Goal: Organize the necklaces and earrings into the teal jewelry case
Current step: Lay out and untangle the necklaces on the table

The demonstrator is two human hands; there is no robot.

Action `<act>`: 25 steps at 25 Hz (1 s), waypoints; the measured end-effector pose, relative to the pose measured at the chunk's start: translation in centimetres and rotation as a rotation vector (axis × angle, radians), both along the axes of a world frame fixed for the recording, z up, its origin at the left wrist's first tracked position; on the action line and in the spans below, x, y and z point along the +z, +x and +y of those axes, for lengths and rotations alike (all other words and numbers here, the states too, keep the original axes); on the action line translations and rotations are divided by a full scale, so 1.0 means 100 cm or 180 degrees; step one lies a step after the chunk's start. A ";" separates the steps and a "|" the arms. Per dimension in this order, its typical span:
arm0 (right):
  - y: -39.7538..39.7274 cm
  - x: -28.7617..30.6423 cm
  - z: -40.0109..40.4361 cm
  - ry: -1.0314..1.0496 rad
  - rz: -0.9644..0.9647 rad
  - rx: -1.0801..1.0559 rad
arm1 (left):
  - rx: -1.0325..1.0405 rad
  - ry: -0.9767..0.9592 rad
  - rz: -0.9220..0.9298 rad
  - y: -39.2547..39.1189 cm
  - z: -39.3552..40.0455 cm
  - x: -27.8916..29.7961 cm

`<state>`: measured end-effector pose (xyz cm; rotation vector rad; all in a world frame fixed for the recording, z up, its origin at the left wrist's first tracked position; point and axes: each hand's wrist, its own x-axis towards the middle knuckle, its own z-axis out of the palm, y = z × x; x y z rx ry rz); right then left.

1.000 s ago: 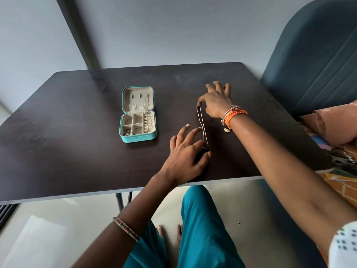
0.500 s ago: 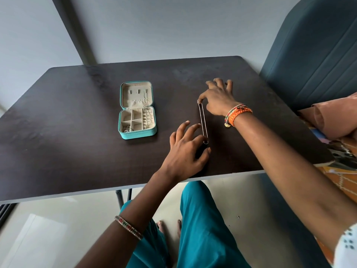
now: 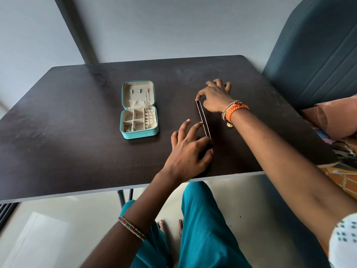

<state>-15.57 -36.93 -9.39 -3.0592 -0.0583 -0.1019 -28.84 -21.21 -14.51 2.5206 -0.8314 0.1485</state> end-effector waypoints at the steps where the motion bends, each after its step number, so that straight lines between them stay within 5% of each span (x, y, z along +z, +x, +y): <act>1: 0.001 0.001 0.000 -0.0001 0.0005 -0.0004 | 0.0005 -0.0011 0.0001 0.001 0.000 -0.001; 25: 0.011 0.004 0.000 -0.0127 -0.0068 0.0015 | 0.0574 0.0036 0.0098 0.030 -0.009 0.000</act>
